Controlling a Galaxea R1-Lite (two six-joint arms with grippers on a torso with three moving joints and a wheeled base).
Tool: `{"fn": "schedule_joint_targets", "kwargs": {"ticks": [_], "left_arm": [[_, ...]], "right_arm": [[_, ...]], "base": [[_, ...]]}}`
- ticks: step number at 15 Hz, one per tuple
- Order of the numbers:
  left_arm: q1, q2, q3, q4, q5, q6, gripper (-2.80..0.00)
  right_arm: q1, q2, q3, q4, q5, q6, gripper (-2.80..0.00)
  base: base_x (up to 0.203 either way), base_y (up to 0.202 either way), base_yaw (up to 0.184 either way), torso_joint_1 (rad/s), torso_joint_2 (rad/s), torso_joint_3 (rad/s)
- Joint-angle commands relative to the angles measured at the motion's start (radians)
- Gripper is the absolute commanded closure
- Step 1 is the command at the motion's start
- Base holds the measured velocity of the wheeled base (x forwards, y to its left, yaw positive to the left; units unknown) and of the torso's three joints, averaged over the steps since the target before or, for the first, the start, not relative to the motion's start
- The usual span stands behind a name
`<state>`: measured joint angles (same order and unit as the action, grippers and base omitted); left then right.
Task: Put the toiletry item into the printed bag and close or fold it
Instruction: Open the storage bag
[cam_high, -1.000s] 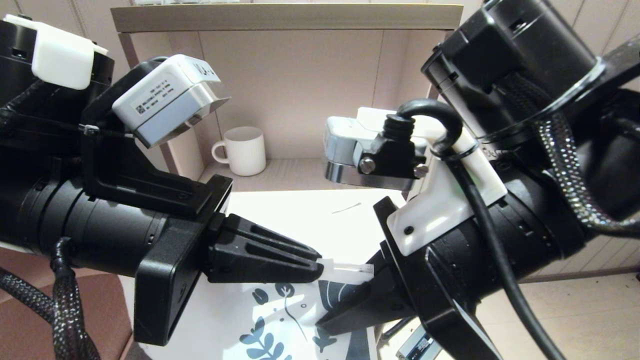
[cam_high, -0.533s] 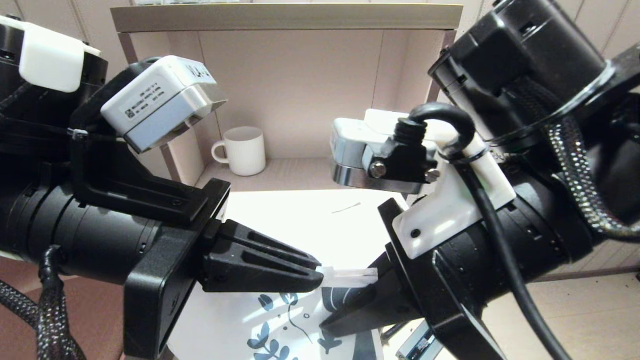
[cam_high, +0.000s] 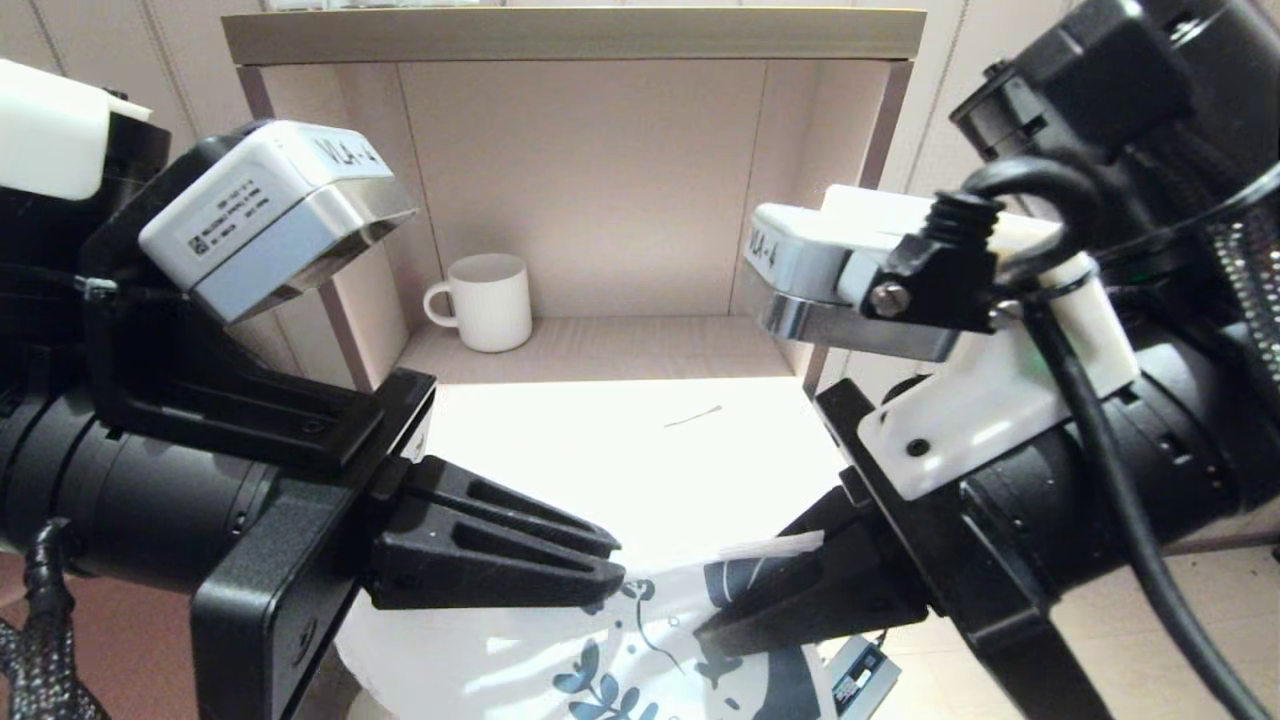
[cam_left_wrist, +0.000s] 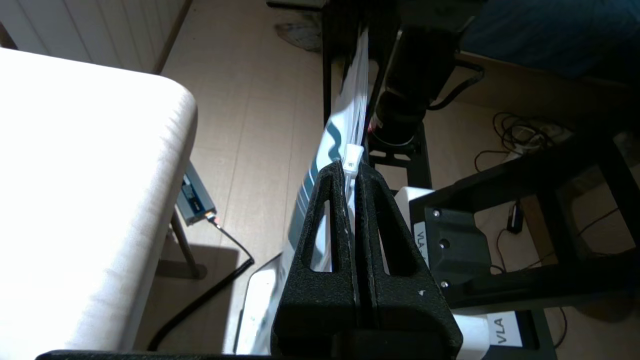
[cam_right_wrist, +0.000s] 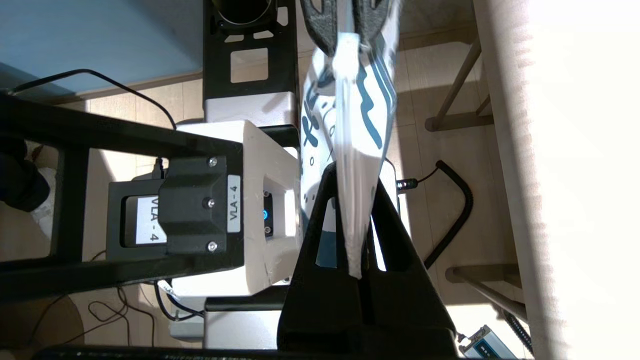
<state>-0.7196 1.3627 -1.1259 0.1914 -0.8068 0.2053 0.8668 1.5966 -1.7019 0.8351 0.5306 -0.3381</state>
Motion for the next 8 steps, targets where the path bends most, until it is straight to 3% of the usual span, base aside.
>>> {"fn": "schedule_joint_targets", "kwargs": {"ticks": [1, 8], "left_arm": [[0.02, -0.024, 0.029, 0.001, -0.003, 0.002, 0.0], [0.098, -0.06, 0.118, -0.038, -0.009, 0.002, 0.0]], "right_arm": [[-0.016, -0.036, 0.012, 0.004, 0.005, -0.002, 0.0], [-0.026, -0.096, 0.059, 0.004, 0.005, -0.004, 0.0]], "base": [[0.0, 0.0, 0.0, 0.0, 0.0, 0.0], [0.0, 0.0, 0.0, 0.0, 0.0, 0.0]]}}
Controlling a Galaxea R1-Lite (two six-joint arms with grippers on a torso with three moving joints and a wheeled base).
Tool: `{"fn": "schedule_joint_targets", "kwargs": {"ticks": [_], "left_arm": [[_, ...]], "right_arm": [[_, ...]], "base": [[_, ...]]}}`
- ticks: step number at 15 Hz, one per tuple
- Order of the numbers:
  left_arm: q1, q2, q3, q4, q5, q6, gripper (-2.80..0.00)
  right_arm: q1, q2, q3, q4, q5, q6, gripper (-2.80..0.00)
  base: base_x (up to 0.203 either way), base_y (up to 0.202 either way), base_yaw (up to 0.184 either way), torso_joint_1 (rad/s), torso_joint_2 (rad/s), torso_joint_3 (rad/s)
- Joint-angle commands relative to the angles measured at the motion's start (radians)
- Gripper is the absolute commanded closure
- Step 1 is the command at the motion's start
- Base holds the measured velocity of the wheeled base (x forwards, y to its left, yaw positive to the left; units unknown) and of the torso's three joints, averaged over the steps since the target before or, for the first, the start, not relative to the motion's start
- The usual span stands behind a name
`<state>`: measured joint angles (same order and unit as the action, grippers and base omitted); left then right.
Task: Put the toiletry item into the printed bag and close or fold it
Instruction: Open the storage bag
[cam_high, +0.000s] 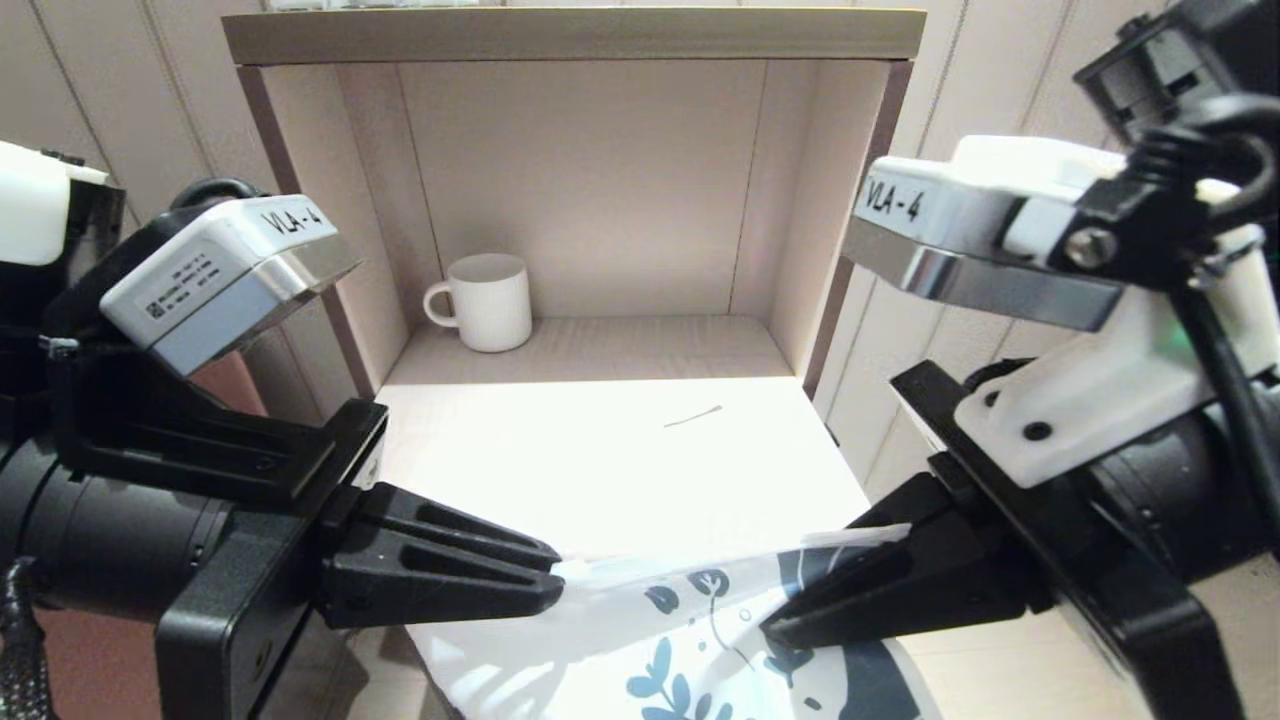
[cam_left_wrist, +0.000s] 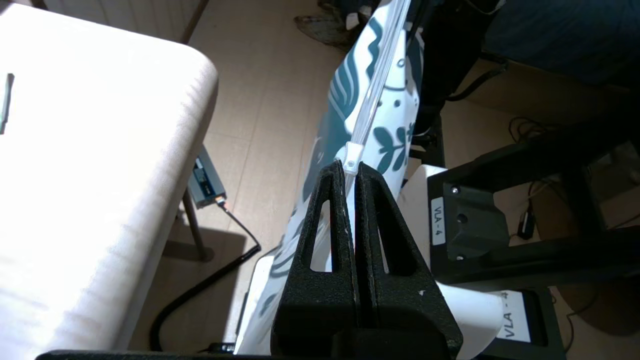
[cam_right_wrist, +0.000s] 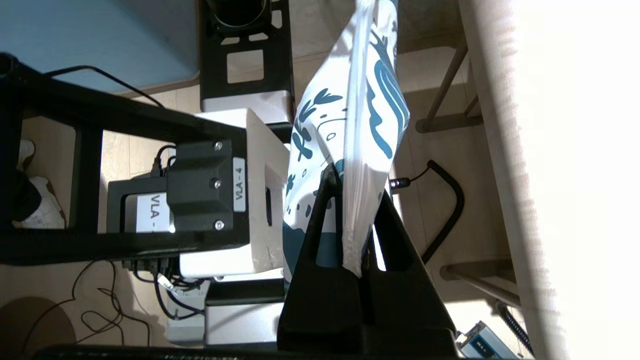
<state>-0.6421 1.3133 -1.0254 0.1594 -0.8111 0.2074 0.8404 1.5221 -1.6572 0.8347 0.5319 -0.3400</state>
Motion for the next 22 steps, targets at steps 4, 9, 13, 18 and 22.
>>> {"fn": "schedule_joint_targets", "kwargs": {"ticks": [4, 9, 13, 18, 22], "left_arm": [[0.068, -0.036, 0.058, -0.015, -0.01, 0.0, 0.0], [0.123, -0.062, 0.103, -0.018, -0.036, 0.0, 0.0], [0.125, -0.074, 0.123, -0.029, -0.036, 0.0, 0.0], [0.127, -0.074, 0.139, -0.038, -0.036, -0.002, 0.0], [0.134, -0.073, 0.14, -0.04, -0.036, -0.002, 0.0]], "right_arm": [[-0.001, -0.043, 0.027, 0.003, 0.003, -0.002, 0.0], [-0.023, -0.063, 0.028, 0.003, 0.005, -0.004, 0.0], [-0.046, -0.072, 0.027, 0.003, 0.011, -0.004, 0.0], [-0.053, -0.089, 0.04, 0.003, 0.011, -0.004, 0.0], [-0.075, -0.107, 0.059, -0.001, 0.011, -0.007, 0.0]], "base": [[0.0, 0.0, 0.0, 0.0, 0.0, 0.0], [0.0, 0.0, 0.0, 0.0, 0.0, 0.0], [0.0, 0.0, 0.0, 0.0, 0.0, 0.0], [0.0, 0.0, 0.0, 0.0, 0.0, 0.0], [0.0, 0.0, 0.0, 0.0, 0.0, 0.0]]}}
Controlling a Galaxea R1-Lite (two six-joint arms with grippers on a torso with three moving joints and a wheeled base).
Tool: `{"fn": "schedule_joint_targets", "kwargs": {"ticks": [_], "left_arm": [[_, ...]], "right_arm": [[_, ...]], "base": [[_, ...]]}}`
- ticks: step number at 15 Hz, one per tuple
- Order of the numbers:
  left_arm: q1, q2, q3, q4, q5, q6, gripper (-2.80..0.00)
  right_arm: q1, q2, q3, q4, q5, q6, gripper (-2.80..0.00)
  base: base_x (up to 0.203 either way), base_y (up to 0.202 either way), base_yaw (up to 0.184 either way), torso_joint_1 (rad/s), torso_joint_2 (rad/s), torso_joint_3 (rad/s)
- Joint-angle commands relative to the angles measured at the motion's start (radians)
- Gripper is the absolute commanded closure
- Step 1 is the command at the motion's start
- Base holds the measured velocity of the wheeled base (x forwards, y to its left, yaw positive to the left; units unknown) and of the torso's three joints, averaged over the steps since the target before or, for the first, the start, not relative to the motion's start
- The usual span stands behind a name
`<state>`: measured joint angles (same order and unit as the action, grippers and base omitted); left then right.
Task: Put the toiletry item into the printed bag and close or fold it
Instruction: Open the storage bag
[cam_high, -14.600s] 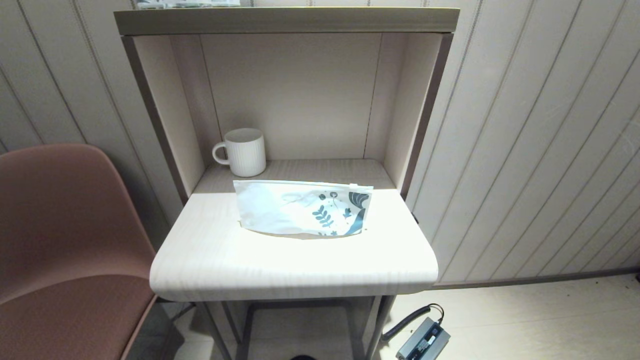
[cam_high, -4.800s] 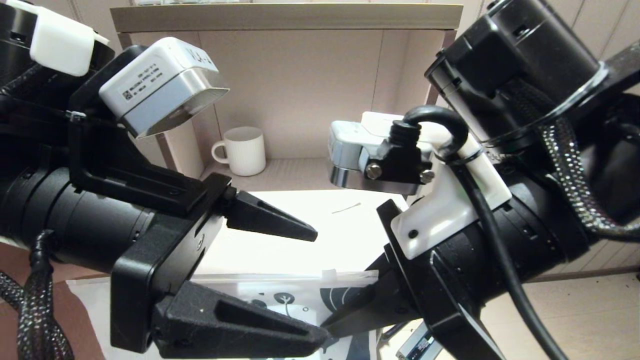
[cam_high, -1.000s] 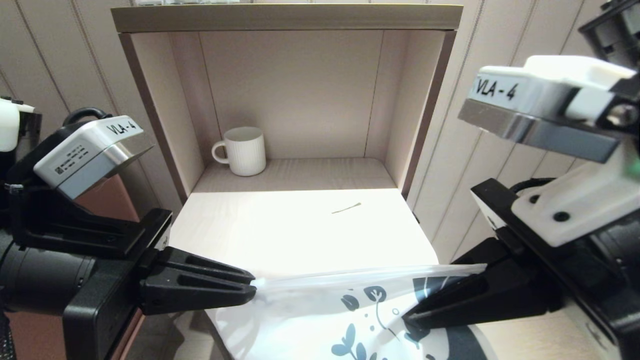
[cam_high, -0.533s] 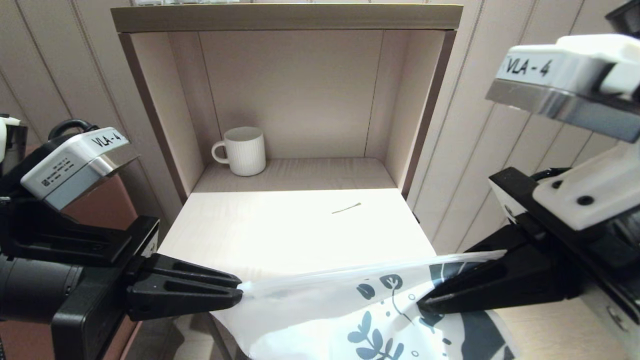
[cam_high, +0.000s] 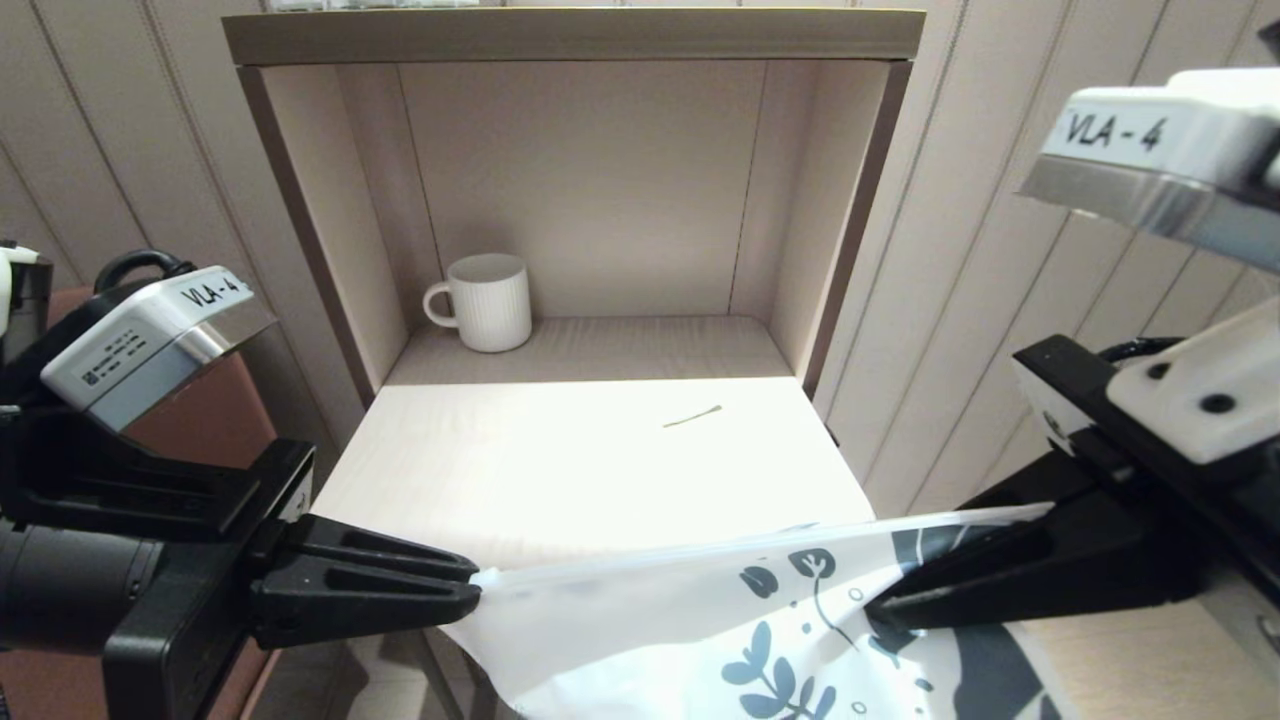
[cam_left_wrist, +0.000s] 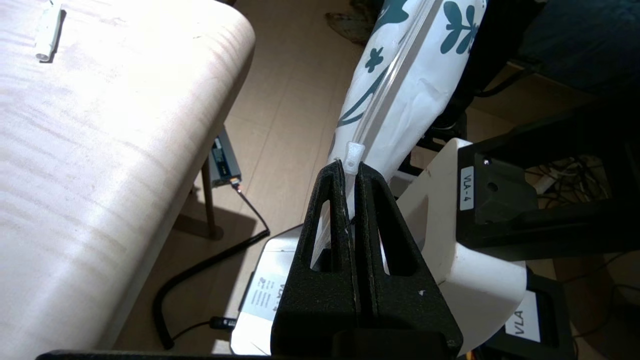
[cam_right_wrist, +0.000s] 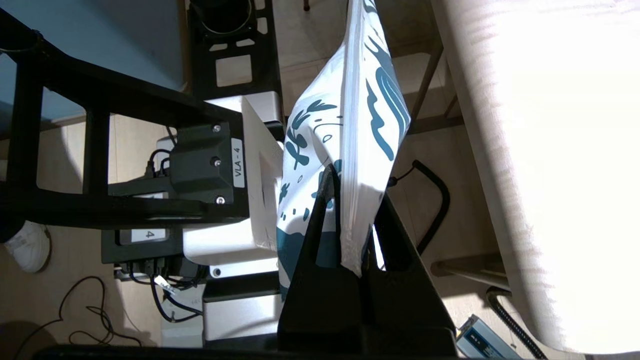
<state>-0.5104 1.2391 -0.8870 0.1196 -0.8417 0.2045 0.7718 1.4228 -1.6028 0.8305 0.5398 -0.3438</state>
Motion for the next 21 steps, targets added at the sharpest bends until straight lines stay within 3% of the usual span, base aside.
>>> {"fn": "schedule_joint_targets", "kwargs": {"ticks": [1, 8, 21], "left_arm": [[0.003, 0.002, 0.002, 0.001, -0.005, 0.003, 0.0], [0.006, 0.0, 0.011, 0.002, -0.005, 0.003, 0.0], [0.009, -0.001, 0.019, 0.0, -0.004, 0.0, 0.0]], "right_arm": [[-0.006, -0.012, 0.004, 0.002, 0.004, -0.003, 0.0], [-0.057, -0.044, 0.009, 0.002, 0.023, -0.006, 0.0], [-0.064, -0.049, 0.034, -0.013, 0.025, -0.006, 0.0]], "base": [[0.0, 0.0, 0.0, 0.0, 0.0, 0.0], [0.0, 0.0, 0.0, 0.0, 0.0, 0.0], [0.0, 0.0, 0.0, 0.0, 0.0, 0.0]]}}
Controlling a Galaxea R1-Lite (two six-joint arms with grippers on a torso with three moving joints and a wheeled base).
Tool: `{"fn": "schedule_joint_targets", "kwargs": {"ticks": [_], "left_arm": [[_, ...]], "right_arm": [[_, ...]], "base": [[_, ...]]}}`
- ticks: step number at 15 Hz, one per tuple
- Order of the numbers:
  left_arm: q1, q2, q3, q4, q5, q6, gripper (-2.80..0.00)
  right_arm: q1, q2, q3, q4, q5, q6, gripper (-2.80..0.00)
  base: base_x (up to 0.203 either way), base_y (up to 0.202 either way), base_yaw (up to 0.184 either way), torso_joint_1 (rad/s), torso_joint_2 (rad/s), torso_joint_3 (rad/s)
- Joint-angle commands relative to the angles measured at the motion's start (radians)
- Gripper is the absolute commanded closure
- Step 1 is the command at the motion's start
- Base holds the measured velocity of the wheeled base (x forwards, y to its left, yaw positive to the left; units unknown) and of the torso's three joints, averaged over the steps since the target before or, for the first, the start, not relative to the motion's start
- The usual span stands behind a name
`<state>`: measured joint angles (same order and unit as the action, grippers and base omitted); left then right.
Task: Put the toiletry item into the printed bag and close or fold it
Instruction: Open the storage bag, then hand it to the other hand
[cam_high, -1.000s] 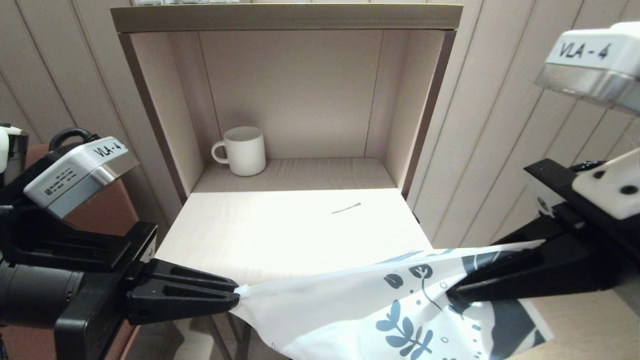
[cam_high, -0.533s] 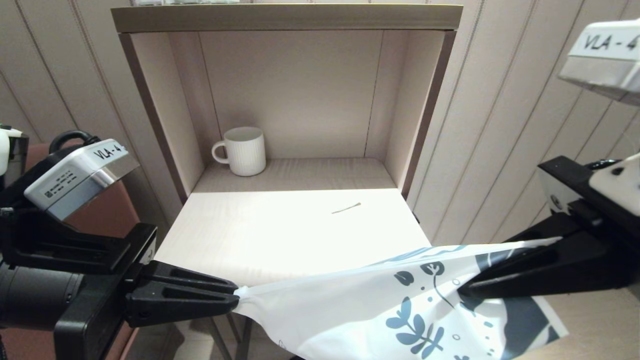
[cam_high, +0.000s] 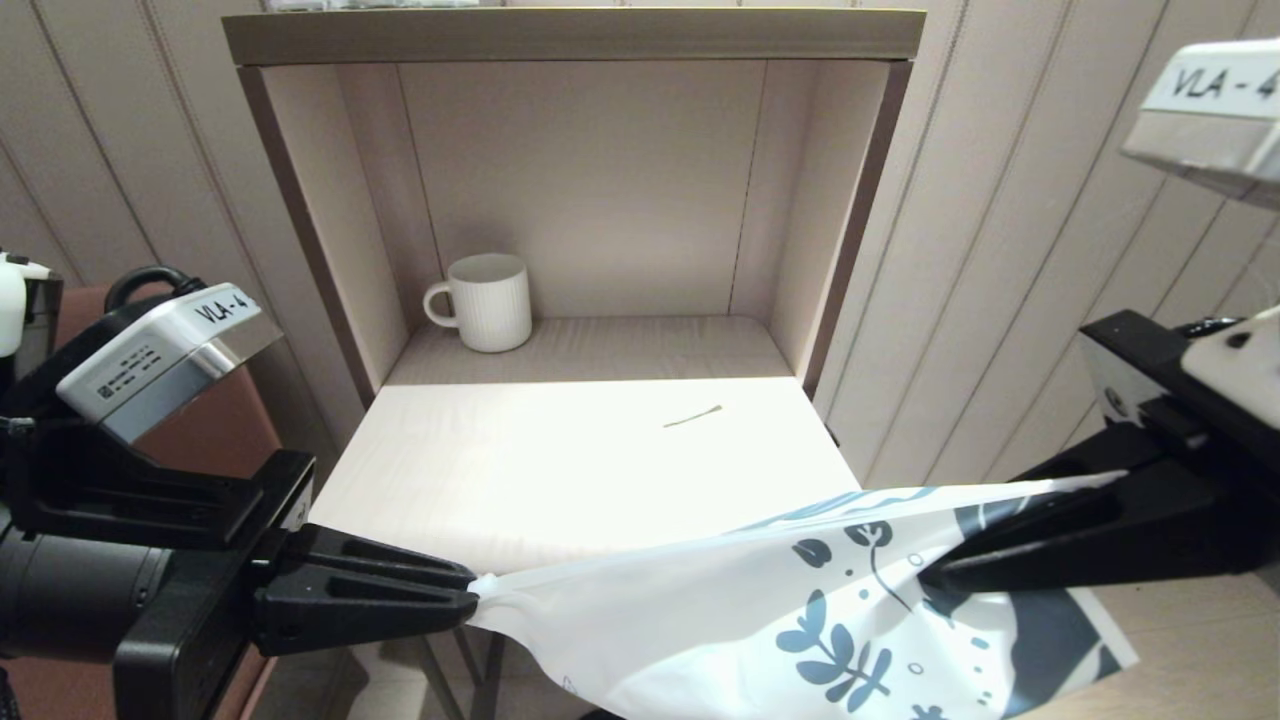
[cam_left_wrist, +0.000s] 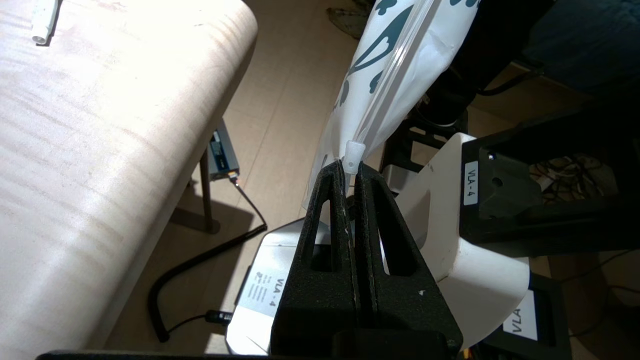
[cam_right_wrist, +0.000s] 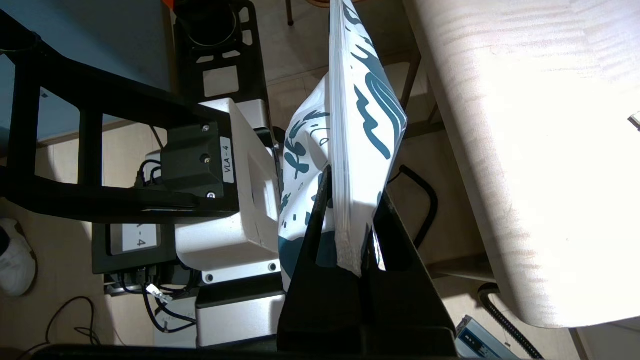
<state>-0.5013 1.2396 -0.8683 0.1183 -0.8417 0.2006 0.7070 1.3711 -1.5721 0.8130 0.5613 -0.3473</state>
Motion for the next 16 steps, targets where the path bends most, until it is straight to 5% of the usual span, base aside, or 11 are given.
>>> {"fn": "schedule_joint_targets", "kwargs": {"ticks": [1, 2, 16], "left_arm": [[0.0, -0.003, 0.001, 0.001, -0.004, 0.004, 0.0], [0.0, -0.003, 0.002, 0.0, -0.005, 0.005, -2.8], [0.0, 0.009, 0.034, -0.093, -0.055, -0.002, -2.8]], "right_arm": [[0.001, 0.002, 0.007, -0.001, 0.004, -0.002, 0.0], [0.002, 0.002, 0.012, -0.005, 0.005, -0.002, 0.0], [0.005, 0.008, 0.037, -0.031, 0.063, -0.002, 0.0]], "base": [[0.0, 0.0, 0.0, 0.0, 0.0, 0.0], [0.0, 0.0, 0.0, 0.0, 0.0, 0.0], [0.0, 0.0, 0.0, 0.0, 0.0, 0.0]]}}
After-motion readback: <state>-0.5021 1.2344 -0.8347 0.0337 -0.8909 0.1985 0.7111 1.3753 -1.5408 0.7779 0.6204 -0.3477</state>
